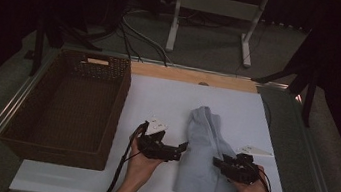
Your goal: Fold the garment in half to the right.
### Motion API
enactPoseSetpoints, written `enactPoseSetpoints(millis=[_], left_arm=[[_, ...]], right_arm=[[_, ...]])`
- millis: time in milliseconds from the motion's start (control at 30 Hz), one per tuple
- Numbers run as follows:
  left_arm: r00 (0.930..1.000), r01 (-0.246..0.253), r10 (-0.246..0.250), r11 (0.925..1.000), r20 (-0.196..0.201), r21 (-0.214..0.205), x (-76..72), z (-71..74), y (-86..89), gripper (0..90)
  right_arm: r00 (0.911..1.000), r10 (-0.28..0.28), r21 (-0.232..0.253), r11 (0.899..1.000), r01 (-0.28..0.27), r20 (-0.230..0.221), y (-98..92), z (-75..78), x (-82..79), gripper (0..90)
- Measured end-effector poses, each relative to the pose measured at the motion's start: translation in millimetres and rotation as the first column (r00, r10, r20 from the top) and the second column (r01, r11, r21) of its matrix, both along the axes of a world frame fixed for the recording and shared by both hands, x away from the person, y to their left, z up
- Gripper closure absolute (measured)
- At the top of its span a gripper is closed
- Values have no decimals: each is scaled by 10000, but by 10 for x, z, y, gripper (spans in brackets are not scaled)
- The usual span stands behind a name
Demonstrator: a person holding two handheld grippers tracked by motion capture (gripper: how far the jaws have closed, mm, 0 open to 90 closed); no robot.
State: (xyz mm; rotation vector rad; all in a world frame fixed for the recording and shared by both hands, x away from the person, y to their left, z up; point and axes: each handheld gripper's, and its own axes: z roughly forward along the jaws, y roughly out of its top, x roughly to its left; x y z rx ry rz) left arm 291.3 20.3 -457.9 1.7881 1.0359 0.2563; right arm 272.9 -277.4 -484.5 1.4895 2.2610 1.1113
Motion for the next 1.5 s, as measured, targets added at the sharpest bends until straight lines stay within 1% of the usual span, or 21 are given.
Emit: enactPoseSetpoints(millis=[33, 67, 100, 167, 200, 267, 300, 367, 500, 600, 700, 800, 867, 1000, 1067, 1200, 1267, 1300, 1333, 1367, 1500], left_arm=[[10000, 3, -3, 10000, 1, 39, 0, -3, -3, 41], [10000, 5, -6, 10000, 9, 62, -2, -5, -7, 41], [10000, 5, -5, 10000, 18, 90, -4, -6, -10, 41], [10000, 1, -2, 9999, 29, 105, -5, -7, -13, 41], [10000, 22, -22, 10000, 19, 61, -4, -6, -13, 41], [10000, 8, -8, 10000, 30, 65, -5, -6, -14, 41], [10000, 26, -26, 10000, 18, 48, -6, -6, -16, 41], [10000, 54, -54, 10000, 23, 70, -10, -7, -24, 41], [9999, 128, -128, 9999, 20, 69, -14, -13, -45, 41], [9999, 152, -152, 9999, -9, 3, -15, -20, -64, 41], [9997, 248, -247, 9997, -66, 10, -16, -25, -79, 41], [9994, 329, -330, 9995, -105, -36, -16, -31, -98, 41], [9992, 371, -371, 9993, -120, -26, -16, -34, -113, 41], [9988, 460, -461, 9989, -161, -15, -17, -37, -143, 41], [9986, 510, -510, 9987, -162, -31, -14, -33, -144, 41], [9988, 481, -481, 9988, -116, -76, -14, -23, -136, 42], [9988, 472, -472, 9989, -117, -47, -14, -22, -130, 41], [9988, 480, -480, 9988, -117, -41, -14, -20, -127, 41], [9988, 484, -484, 9988, -111, -47, -14, -19, -125, 41], [9987, 490, -491, 9988, -104, -70, -13, -20, -124, 41], [9987, 502, -503, 9987, -92, -69, -13, -22, -130, 41]], right_arm=[[9999, 75, -143, 9999, -74, 88, 17, 5, -8, 710], [9999, 75, -143, 9999, -74, 88, 17, 5, -8, 710], [9998, 169, -161, 9997, -166, 134, 21, 15, -16, 758], [9988, 325, -428, 9986, -310, 355, 36, 43, -38, 821], [9984, 371, -483, 9982, -350, 429, 41, 58, -48, 830], [9957, 337, -588, 9979, -287, 859, 40, 139, -82, 838], [9957, 337, -588, 9979, -287, 859, 40, 139, -82, 838], [9943, 246, -532, 9984, -191, 1034, 17, 196, -90, 839], [9915, 84, -602, 9982, -6, 1297, -50, 280, -82, 840], [9903, -68, -552, 9984, 146, 1390, -113, 321, -79, 840], [9884, -276, -722, 9966, 387, 1493, -207, 353, -78, 842], [9880, -388, -745, 9959, 504, 1494, -249, 352, -69, 842], [9872, -604, -1014, 9920, 758, 1474, -309, 337, -47, 842], [9866, -756, -1051, 9903, 913, 1445, -354, 321, -30, 841], [9854, -891, -1299, 9856, 1083, 1454, -377, 303, -14, 841], [9859, -1001, -1545, 9806, 1205, 1338, -398, 255, 2, 840], [9859, -1143, -1773, 9748, 1350, 1221, -406, 205, 12, 841], [9859, -1143, -1773, 9748, 1350, 1221, -406, 205, 12, 841], [9852, -1272, -1877, 9711, 1472, 1145, -419, 170, 23, 840], [9852, -1272, -1877, 9711, 1472, 1145, -419, 170, 23, 840], [9864, -1390, -1902, 9697, 1536, 877, -432, 103, 37, 837]])
